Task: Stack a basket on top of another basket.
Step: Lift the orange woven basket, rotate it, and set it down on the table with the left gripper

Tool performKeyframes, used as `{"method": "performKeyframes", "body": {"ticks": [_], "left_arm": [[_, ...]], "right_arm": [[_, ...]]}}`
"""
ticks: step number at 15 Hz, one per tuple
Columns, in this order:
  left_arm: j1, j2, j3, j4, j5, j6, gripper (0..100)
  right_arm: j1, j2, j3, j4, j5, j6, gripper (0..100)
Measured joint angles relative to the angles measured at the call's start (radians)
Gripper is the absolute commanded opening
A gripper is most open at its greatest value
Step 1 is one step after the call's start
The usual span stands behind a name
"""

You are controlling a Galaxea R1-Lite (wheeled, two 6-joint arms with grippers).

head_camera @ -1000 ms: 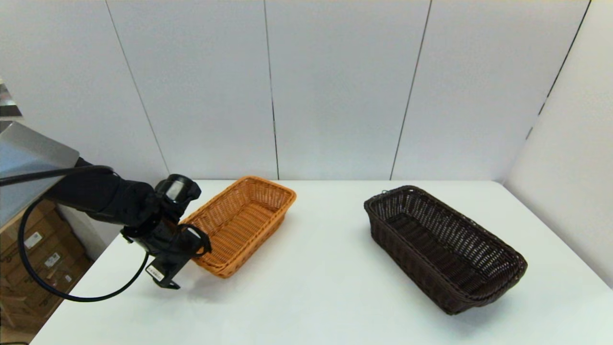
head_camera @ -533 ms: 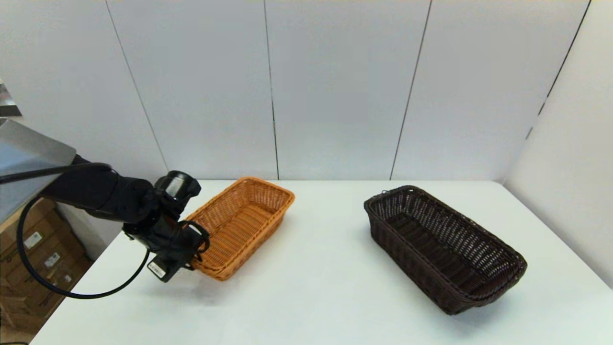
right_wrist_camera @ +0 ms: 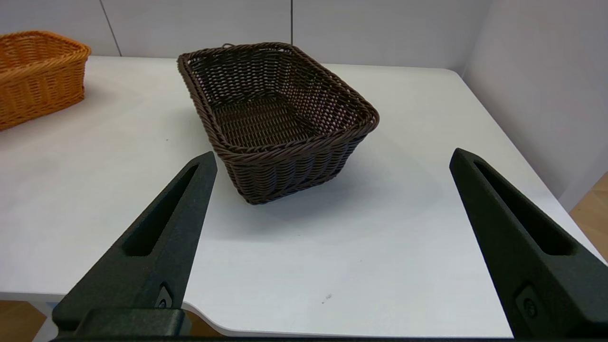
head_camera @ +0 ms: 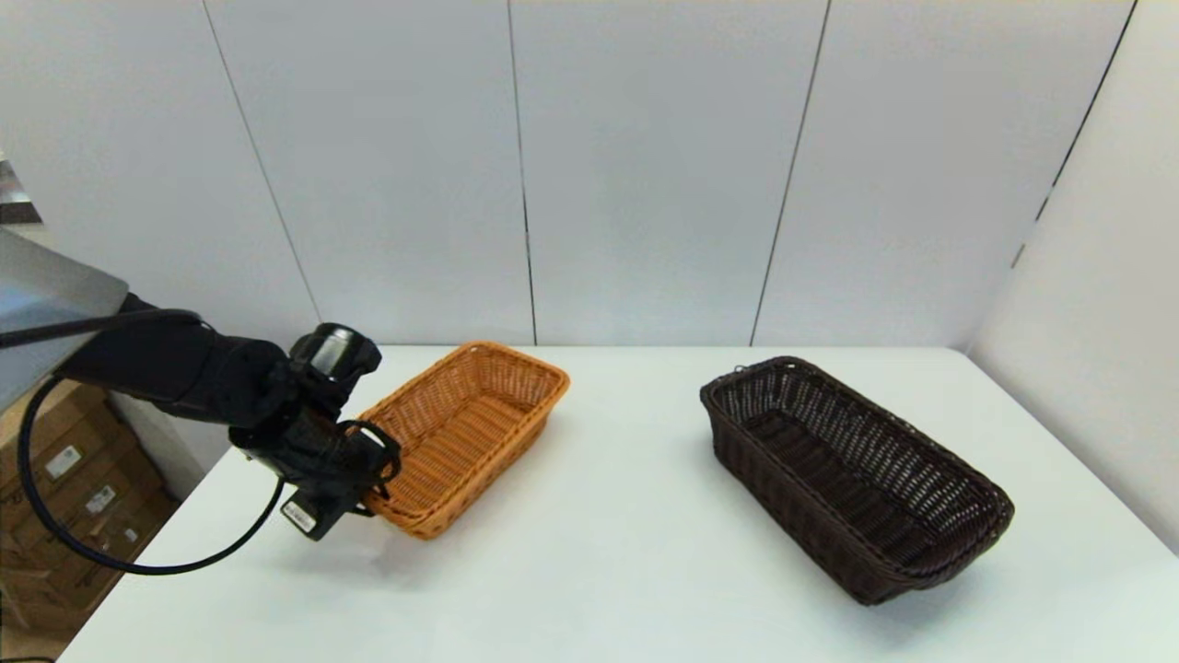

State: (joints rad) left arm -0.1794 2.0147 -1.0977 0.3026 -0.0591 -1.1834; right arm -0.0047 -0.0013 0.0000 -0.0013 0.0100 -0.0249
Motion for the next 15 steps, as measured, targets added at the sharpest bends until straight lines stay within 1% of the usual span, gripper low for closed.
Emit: {"method": "performKeyframes", "body": {"ticks": [2, 6, 8, 10, 12, 15], "left_arm": [[0.0, -0.039, 0.007, -0.029, -0.031, 0.0, 0], [0.0, -0.107, 0.05, -0.141, -0.042, 0.001, 0], [0.0, -0.13, 0.058, -0.156, -0.051, 0.001, 0], [0.0, -0.154, 0.062, -0.159, -0.103, 0.012, 0], [-0.014, -0.178, 0.073, -0.159, -0.128, 0.068, 0], [-0.065, -0.205, 0.103, -0.159, -0.129, 0.157, 0]], "right_arm": [[0.0, 0.0, 0.0, 0.0, 0.0, 0.0, 100], [0.0, 0.0, 0.0, 0.0, 0.0, 0.0, 100], [0.0, 0.0, 0.0, 0.0, 0.0, -0.001, 100], [0.0, 0.0, 0.0, 0.0, 0.0, -0.002, 100], [0.0, 0.0, 0.0, -0.001, 0.0, -0.003, 100], [0.0, 0.0, 0.0, -0.001, 0.001, -0.002, 100]]}}
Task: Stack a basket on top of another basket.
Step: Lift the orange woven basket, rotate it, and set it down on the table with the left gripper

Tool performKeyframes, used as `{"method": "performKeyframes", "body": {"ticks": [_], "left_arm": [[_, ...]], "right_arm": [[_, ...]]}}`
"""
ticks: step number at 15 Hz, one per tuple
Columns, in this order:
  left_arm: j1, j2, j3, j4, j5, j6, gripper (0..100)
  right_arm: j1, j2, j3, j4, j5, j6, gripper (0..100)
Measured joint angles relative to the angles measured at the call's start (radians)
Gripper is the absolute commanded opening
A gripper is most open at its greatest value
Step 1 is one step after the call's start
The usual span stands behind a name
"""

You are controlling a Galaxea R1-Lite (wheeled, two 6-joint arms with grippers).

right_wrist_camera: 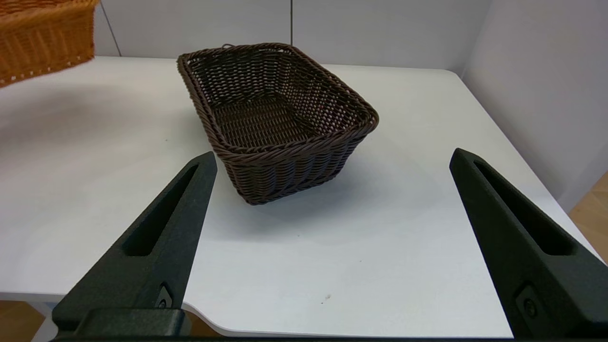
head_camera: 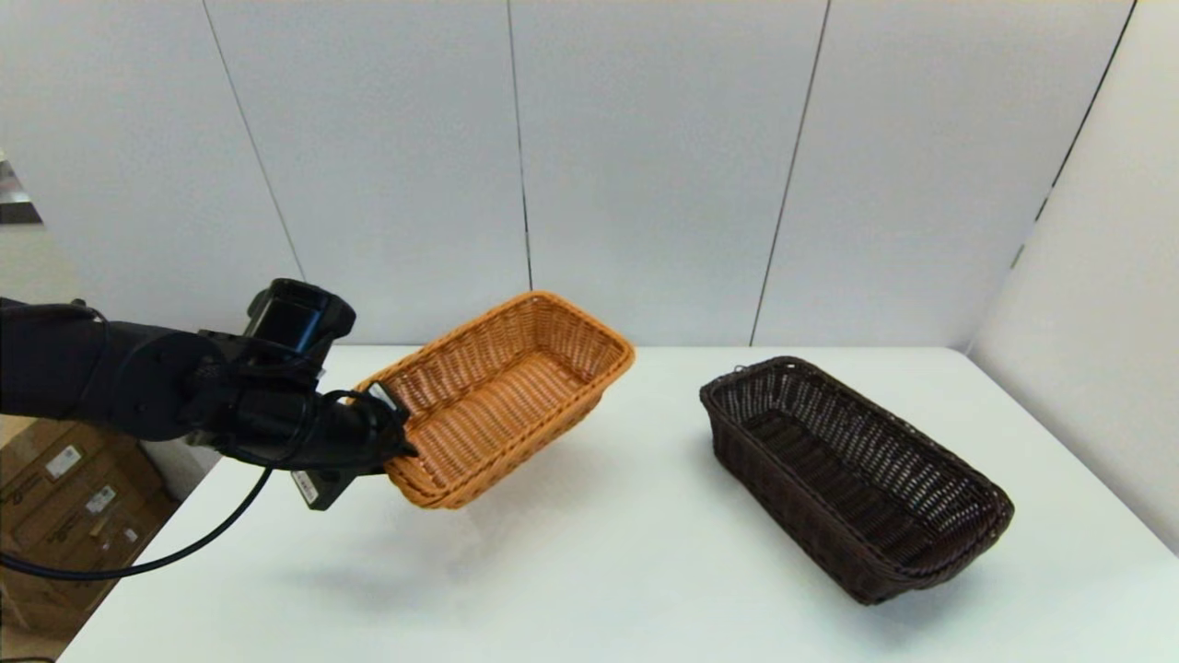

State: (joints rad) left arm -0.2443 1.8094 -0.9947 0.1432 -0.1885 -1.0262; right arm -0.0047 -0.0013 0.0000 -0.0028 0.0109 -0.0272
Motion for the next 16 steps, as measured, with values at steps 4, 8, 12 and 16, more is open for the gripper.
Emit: {"method": "performKeyframes", "body": {"ticks": [4, 8, 12, 16], "left_arm": [[-0.034, -0.036, 0.053, 0.002, -0.012, 0.138, 0], [-0.043, -0.076, 0.084, 0.054, -0.142, 0.301, 0], [-0.061, -0.07, 0.082, 0.1, -0.182, 0.405, 0], [-0.058, -0.035, 0.061, 0.168, -0.183, 0.556, 0]], "right_arm": [[0.0, 0.0, 0.0, 0.0, 0.0, 0.0, 100], [0.0, 0.0, 0.0, 0.0, 0.0, 0.0, 100], [0.0, 0.0, 0.0, 0.0, 0.0, 0.0, 100], [0.0, 0.0, 0.0, 0.001, 0.001, 0.0, 100]]}}
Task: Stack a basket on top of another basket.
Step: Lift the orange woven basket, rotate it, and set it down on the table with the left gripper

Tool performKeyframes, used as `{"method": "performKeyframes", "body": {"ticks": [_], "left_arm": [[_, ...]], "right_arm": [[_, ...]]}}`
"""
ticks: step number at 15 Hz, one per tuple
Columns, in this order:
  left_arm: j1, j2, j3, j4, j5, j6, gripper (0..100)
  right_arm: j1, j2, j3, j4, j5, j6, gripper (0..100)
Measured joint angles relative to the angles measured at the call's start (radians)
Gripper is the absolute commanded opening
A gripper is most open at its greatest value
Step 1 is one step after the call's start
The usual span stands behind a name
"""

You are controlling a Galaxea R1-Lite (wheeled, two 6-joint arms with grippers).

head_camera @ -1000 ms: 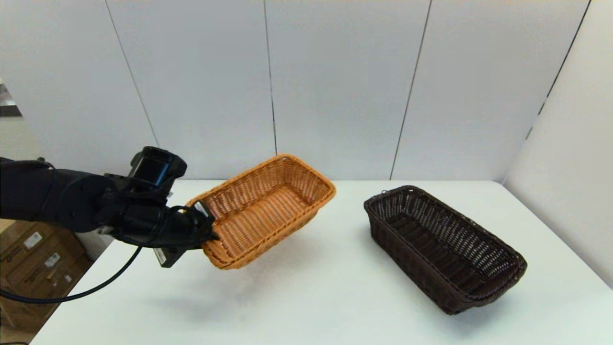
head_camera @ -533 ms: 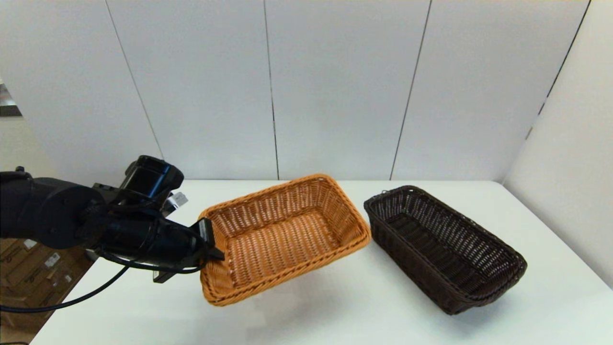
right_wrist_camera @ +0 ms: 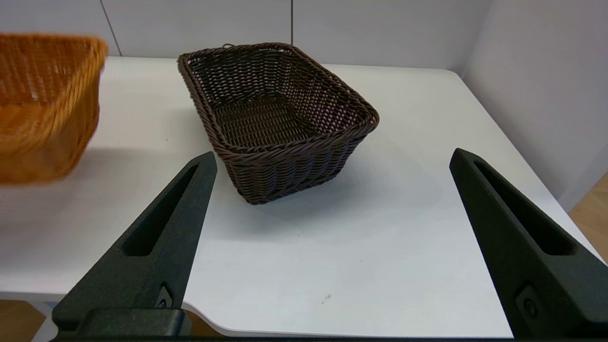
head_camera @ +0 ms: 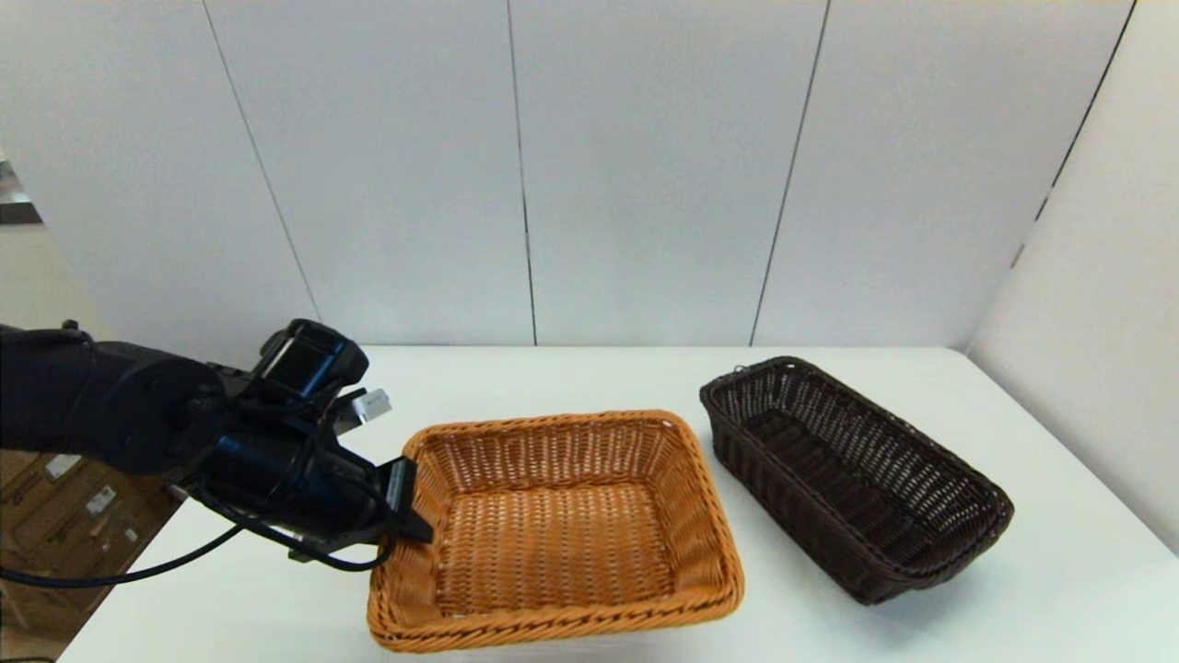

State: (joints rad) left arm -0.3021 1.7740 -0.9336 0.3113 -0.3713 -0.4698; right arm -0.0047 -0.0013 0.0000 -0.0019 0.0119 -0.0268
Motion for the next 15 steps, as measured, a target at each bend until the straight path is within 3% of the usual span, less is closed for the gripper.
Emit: {"method": "performKeyframes", "body": {"ticks": [15], "left_arm": [[0.004, 0.14, -0.104, 0.021, -0.017, 0.056, 0]], "right_arm": [[0.0, 0.0, 0.0, -0.001, -0.001, -0.001, 100]]}}
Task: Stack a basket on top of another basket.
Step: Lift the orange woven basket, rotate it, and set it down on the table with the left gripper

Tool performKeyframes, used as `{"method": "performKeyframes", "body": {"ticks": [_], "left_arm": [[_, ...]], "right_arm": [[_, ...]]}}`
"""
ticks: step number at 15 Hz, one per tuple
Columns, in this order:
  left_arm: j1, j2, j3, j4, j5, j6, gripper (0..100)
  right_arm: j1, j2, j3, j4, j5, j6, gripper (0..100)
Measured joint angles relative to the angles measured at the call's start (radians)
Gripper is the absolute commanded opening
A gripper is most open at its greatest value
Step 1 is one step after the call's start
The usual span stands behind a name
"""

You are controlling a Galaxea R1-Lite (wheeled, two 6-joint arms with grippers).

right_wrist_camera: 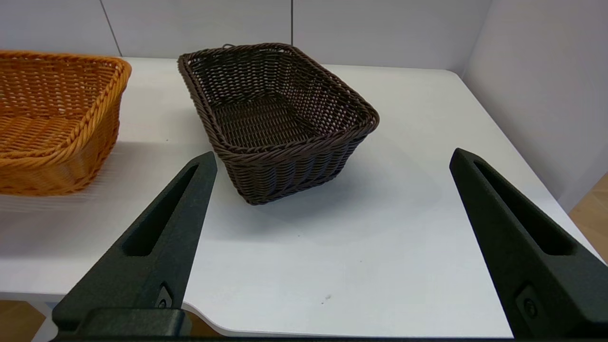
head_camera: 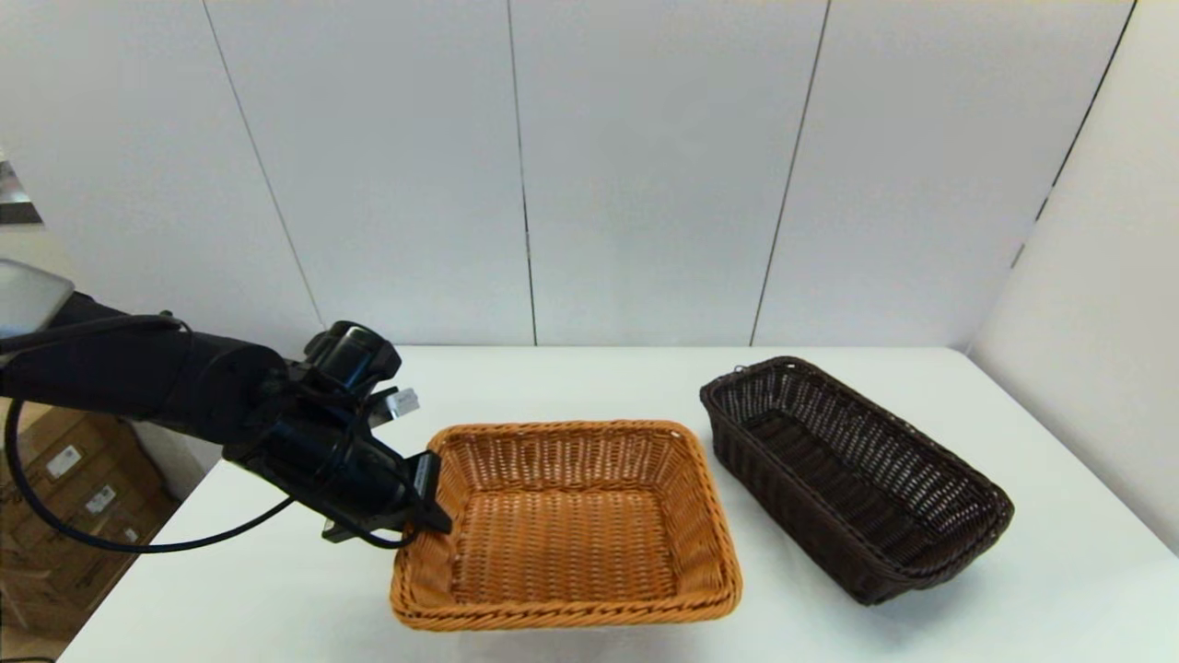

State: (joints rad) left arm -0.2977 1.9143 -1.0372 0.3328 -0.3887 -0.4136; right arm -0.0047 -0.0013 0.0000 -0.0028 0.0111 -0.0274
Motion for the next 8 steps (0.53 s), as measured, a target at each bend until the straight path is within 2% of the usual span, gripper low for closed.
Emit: {"method": "performKeyframes", "body": {"ticks": [8], "left_arm": [[0.0, 0.023, -0.01, -0.002, -0.001, 0.001, 0]], "right_arm": [[0.0, 0.0, 0.0, 0.001, 0.001, 0.001, 100]]}}
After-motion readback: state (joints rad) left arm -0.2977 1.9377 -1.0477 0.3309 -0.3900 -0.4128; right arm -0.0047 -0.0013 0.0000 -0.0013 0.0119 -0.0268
